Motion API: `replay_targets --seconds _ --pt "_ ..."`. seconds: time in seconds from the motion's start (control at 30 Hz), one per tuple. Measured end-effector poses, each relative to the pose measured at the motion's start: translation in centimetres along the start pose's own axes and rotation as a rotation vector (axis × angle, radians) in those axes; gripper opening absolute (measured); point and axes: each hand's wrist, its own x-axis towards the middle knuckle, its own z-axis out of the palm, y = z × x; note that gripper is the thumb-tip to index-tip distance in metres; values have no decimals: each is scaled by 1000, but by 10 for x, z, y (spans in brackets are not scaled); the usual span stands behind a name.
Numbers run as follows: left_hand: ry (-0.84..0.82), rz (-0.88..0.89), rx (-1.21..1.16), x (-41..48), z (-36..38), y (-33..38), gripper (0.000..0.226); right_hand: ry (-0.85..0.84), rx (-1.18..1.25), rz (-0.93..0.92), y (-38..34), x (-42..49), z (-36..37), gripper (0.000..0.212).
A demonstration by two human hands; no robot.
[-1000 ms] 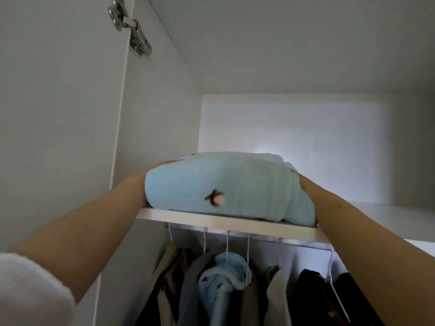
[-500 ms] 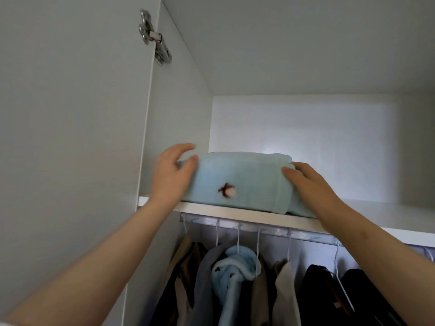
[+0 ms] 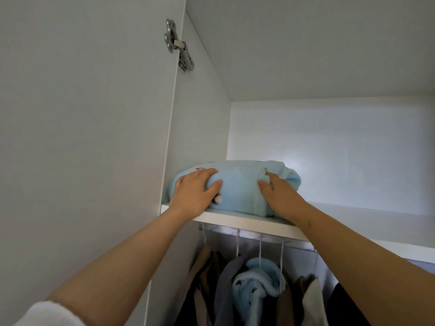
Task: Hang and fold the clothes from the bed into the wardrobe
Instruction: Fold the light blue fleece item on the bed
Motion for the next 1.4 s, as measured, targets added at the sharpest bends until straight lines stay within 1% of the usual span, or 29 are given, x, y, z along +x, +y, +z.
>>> replay_targets --seconds 0.1,0.23,0.33,0.4,0.43,0.5,0.57,0.63,0.67,0.73,0.8,0.9,0.93,0.97,1.03,1.07,1.1,1.17,1.27,1.37,1.4 --pt "-11 -15 1 2 -3 -9 42 -64 6 16 0 12 6 54" --pt "-11 -9 46 2 -1 -8 44 -113 88 51 4 20 4 54" --pt "-12 -6 64 2 -1 -9 45 -108 142 48 5 18 2 53" --pt "-8 -5 76 1 0 -8 45 -77 124 21 5 14 3 52" --pt "-2 -7 89 0 0 -7 45 -58 56 4 5 11 5 53" --pt "12 -13 140 -3 1 -7 46 0 -172 -16 3 5 7 55" --pt "17 -27 189 -8 3 -6 47 109 -388 -43 -1 -4 5 54" --pt "20 -54 191 -15 3 -5 49 240 -538 -137 -7 -16 2 49" --pt "30 -71 177 -19 3 -3 50 280 -573 -196 -9 -23 0 46" --pt "57 -112 130 -27 2 3 50 295 -531 -278 -11 -39 1 42" --pt "79 -157 43 -36 1 15 47 329 -408 -356 -12 -61 6 40" --pt "93 -208 -192 -56 -1 34 29 534 -167 -533 -9 -102 21 31" --pt "88 -207 -254 -66 -1 39 25 587 -96 -562 -6 -115 26 31" --pt "89 -186 -291 -78 0 43 23 602 -22 -563 -1 -125 33 31" --pt "121 -126 -340 -103 5 49 17 552 140 -469 15 -144 48 28" --pt "121 -136 -374 -119 10 52 15 508 210 -392 25 -153 57 25" --pt "95 -186 -417 -134 16 54 13 461 264 -317 37 -160 65 22" --pt "-9 -314 -535 -169 32 57 12 365 339 -171 62 -177 82 15" --pt "-157 -460 -675 -223 56 58 21 247 436 31 96 -209 105 19" --pt "-289 -603 -630 -276 78 57 20 121 452 230 121 -245 124 13" --pt "-320 -654 -621 -293 84 58 21 89 448 275 129 -257 129 15"
